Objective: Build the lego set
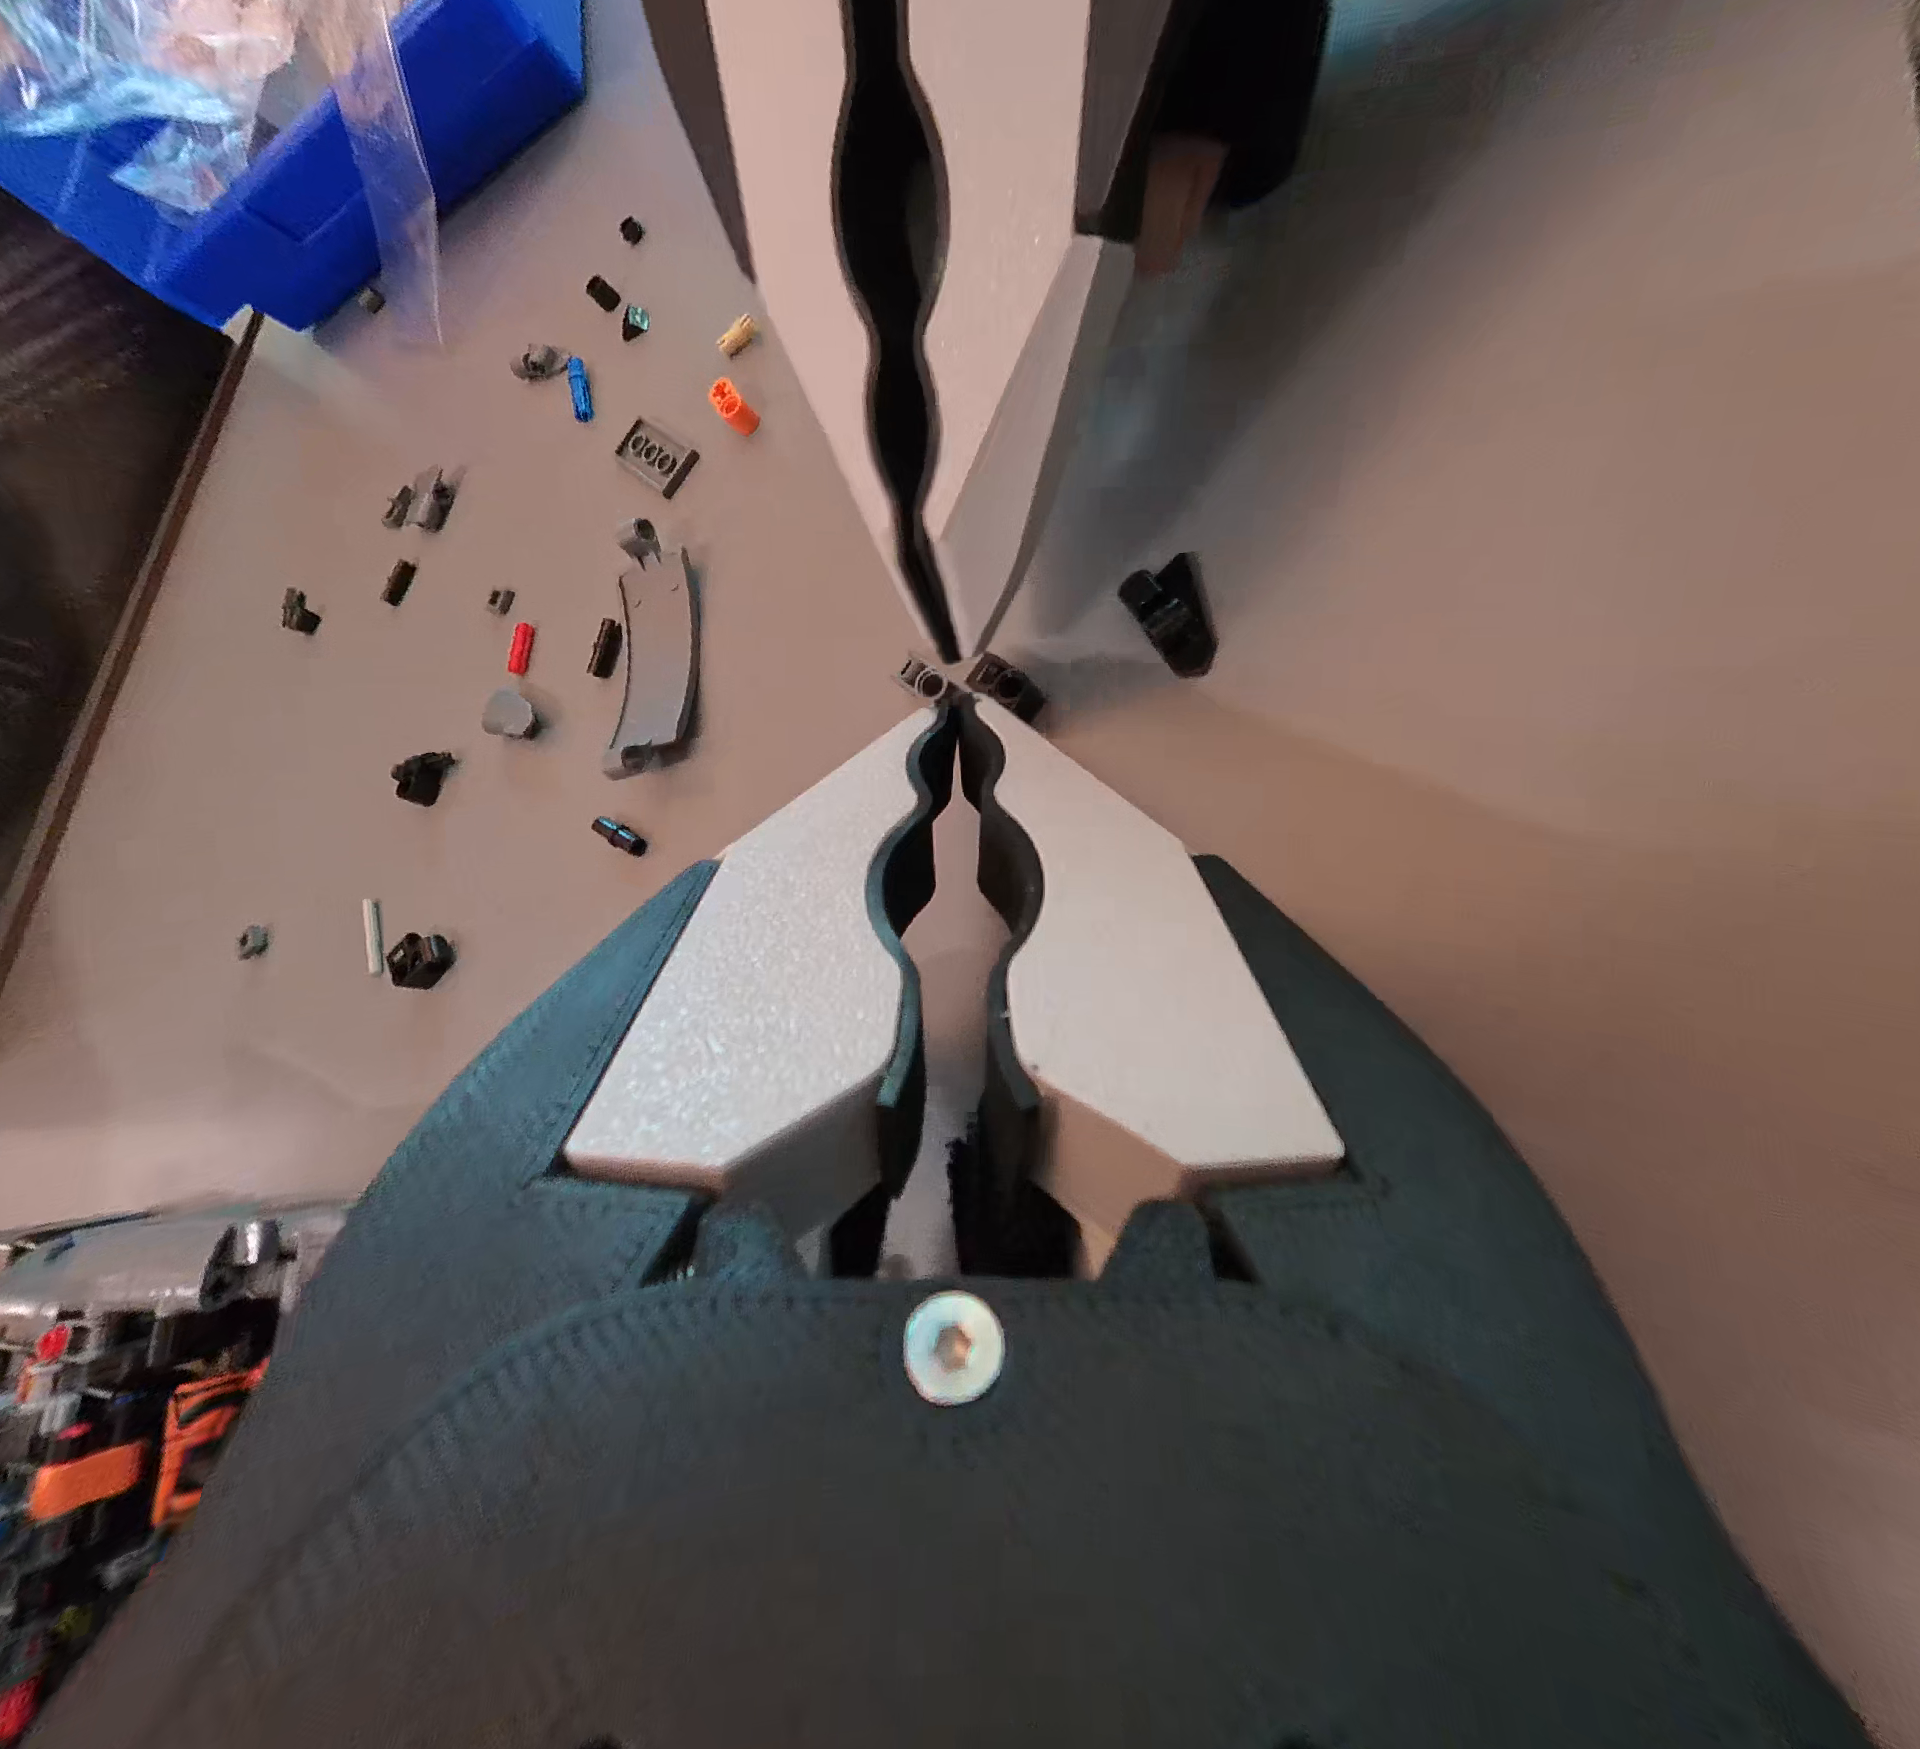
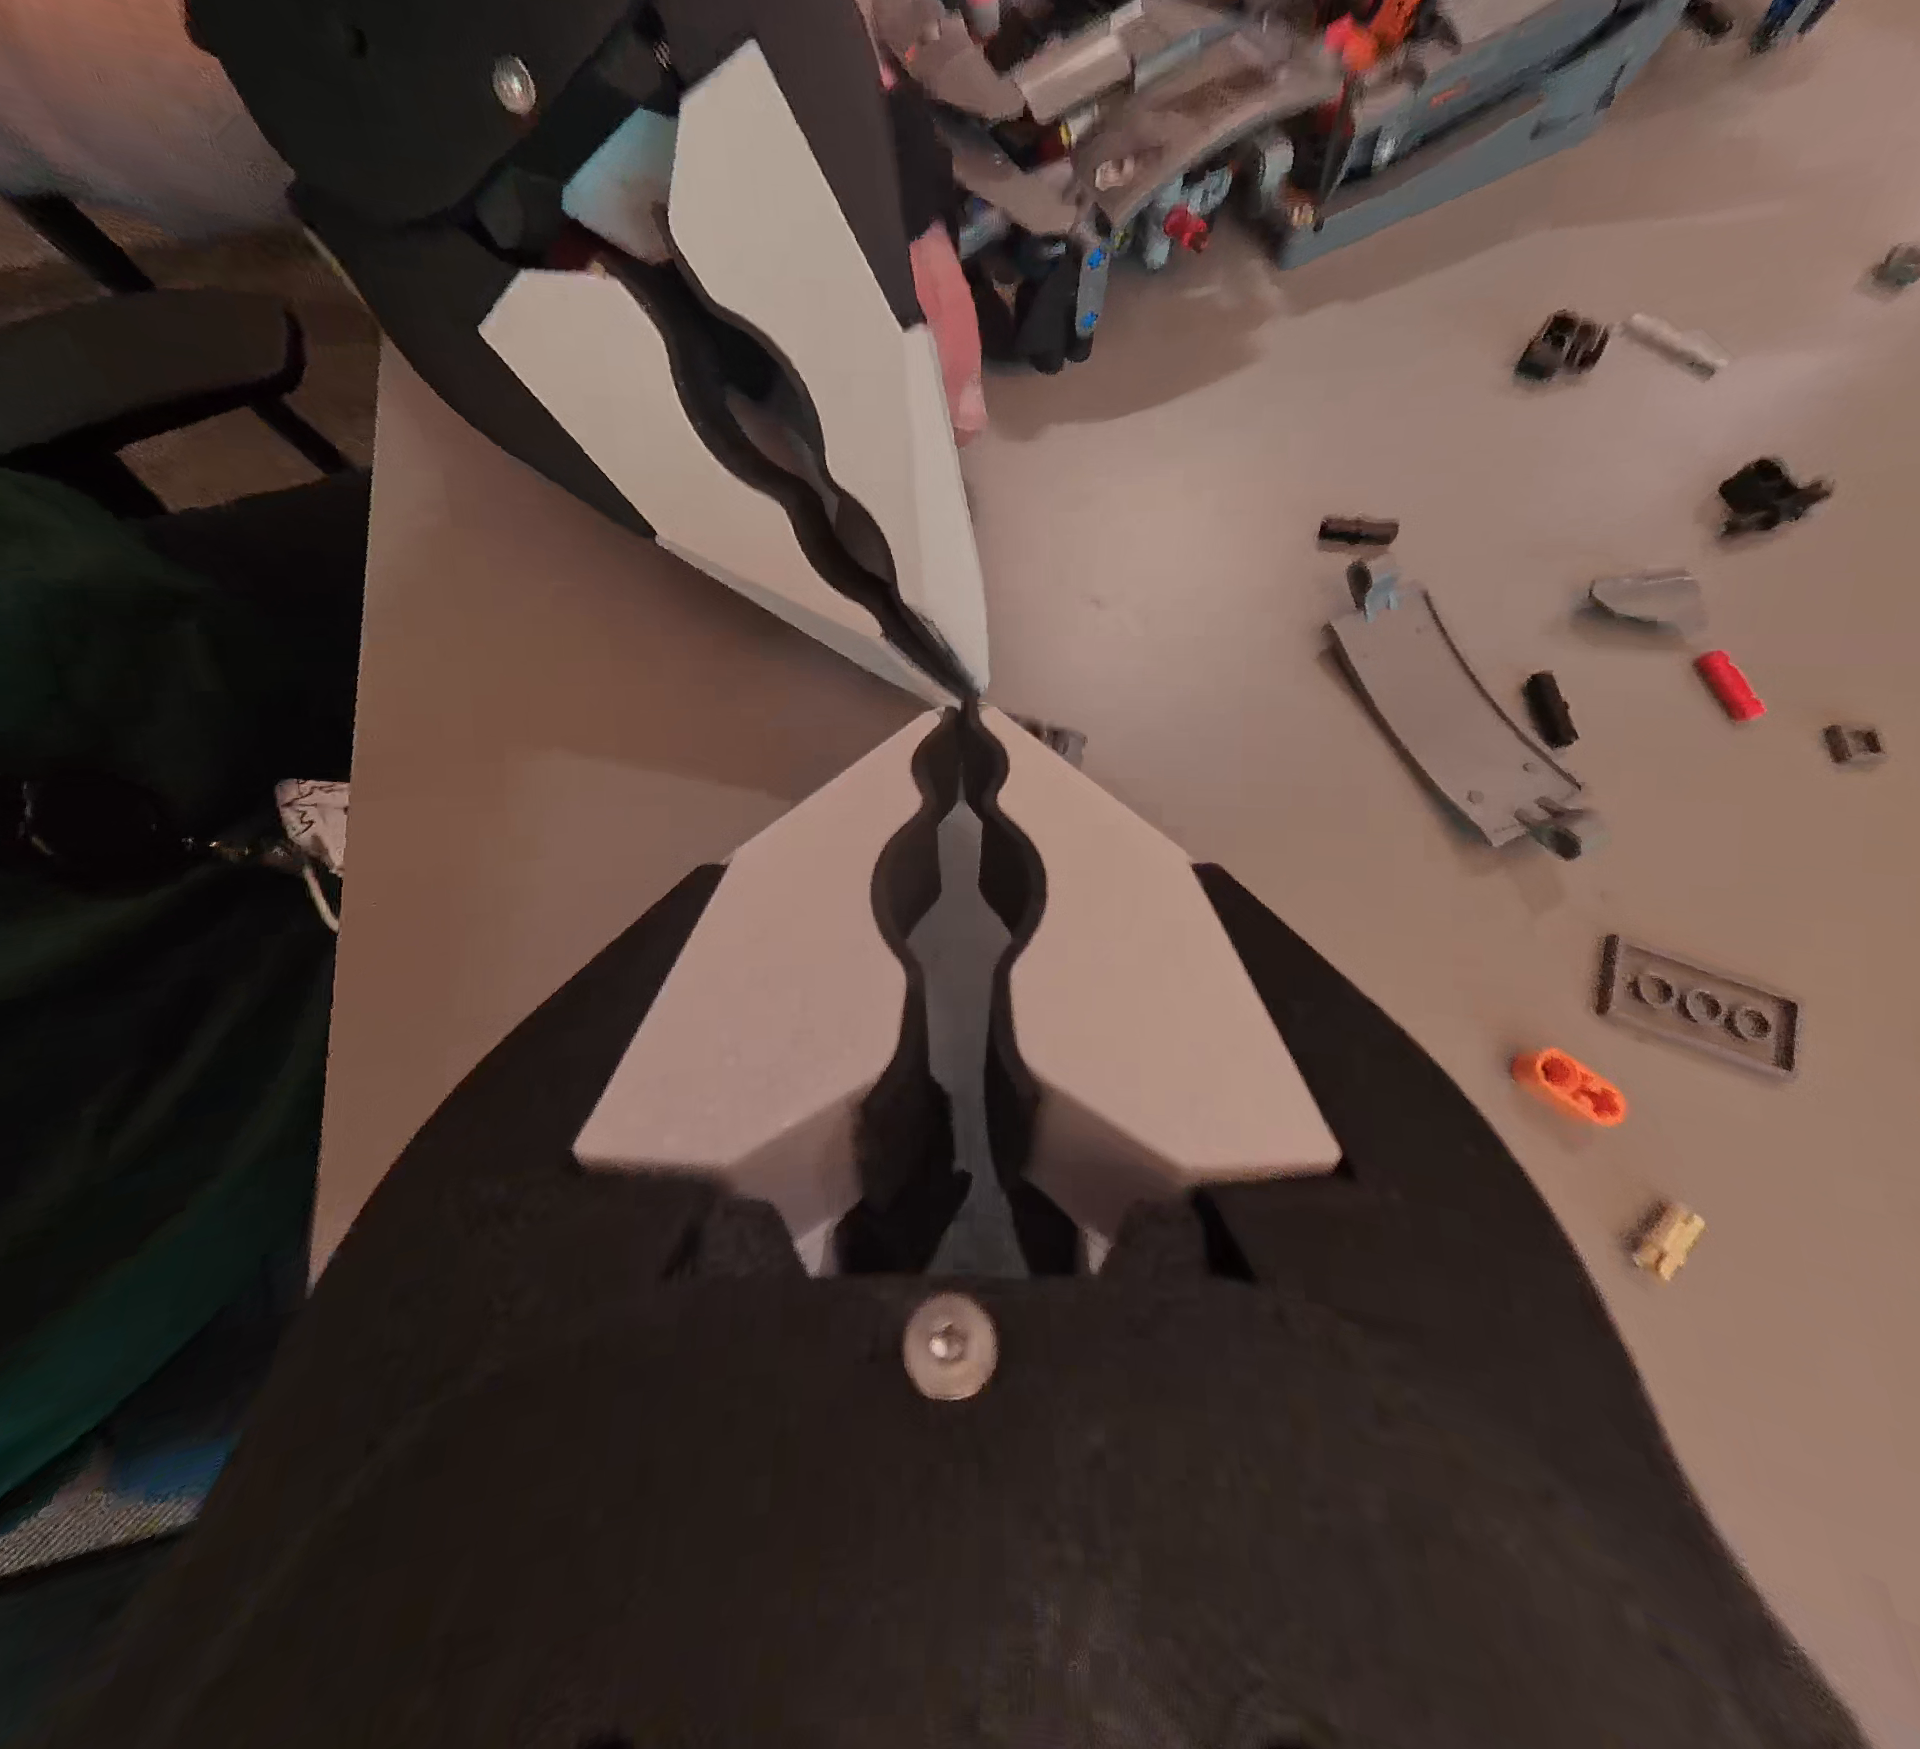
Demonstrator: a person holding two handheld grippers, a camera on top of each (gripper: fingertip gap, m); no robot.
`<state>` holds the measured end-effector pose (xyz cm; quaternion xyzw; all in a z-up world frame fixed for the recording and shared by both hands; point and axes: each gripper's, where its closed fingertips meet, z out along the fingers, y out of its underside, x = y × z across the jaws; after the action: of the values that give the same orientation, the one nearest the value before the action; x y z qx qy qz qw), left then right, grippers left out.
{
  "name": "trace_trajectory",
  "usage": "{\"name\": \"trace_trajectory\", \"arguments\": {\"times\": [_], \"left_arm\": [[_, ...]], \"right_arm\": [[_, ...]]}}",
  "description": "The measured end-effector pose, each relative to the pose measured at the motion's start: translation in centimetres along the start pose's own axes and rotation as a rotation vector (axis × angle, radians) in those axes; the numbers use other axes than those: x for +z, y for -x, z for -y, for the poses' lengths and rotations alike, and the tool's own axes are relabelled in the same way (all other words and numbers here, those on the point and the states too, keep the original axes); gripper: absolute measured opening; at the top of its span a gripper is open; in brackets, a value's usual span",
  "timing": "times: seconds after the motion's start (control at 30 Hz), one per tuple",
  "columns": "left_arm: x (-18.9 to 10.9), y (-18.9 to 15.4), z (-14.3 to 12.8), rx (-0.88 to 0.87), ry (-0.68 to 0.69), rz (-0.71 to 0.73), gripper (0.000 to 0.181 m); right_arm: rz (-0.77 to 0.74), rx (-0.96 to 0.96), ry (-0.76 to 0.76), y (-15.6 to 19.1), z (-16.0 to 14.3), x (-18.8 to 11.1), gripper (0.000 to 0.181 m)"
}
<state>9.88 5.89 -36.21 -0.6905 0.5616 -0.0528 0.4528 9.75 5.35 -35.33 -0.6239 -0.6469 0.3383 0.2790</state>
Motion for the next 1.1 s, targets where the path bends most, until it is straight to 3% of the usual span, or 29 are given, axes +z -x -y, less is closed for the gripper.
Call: {"name": "trace_trajectory", "arguments": {"times": [0.2,0.3,0.4,0.53,0.7,0.87,0.97,1.1], "left_arm": [[-0.2,-0.2,1.3,0.118,-0.058,0.034,0.0],[-1.2,0.4,1.7,0.146,-0.078,0.095,0.0],[-3.9,1.1,2.4,0.11,-0.103,0.19,0.0],[-10.0,0.7,2.2,0.026,-0.105,0.367,0.0],[-17.9,-2.2,-1.4,-0.107,-0.02,0.553,0.0],[-23.9,-6.3,-6.2,-0.289,0.063,0.705,0.0],[-26.0,-9.5,-8.8,-0.417,0.087,0.771,0.002],[-26.7,-14.3,-12.4,-0.562,0.133,0.797,0.001]], "right_arm": [[-0.062,-0.126,-0.148,-0.6,2.1,-1.2,0.0],[-0.118,-0.177,-0.085,-1.1,1.3,-0.6,0.0],[-0.125,-0.226,-0.038,-0.7,0.9,0.1,0.0],[-0.133,-0.257,-0.047,-0.4,1.3,0.0,0.0],[-0.187,-0.28,-0.074,-0.7,1.8,-0.9,0.0],[-0.196,-0.303,-0.094,-0.6,2.3,-1.2,0.003],[-0.199,-0.335,-0.152,0.1,3.4,-2.1,0.004],[-0.192,-0.384,-0.171,1.0,4.0,-2.3,0.005]]}}
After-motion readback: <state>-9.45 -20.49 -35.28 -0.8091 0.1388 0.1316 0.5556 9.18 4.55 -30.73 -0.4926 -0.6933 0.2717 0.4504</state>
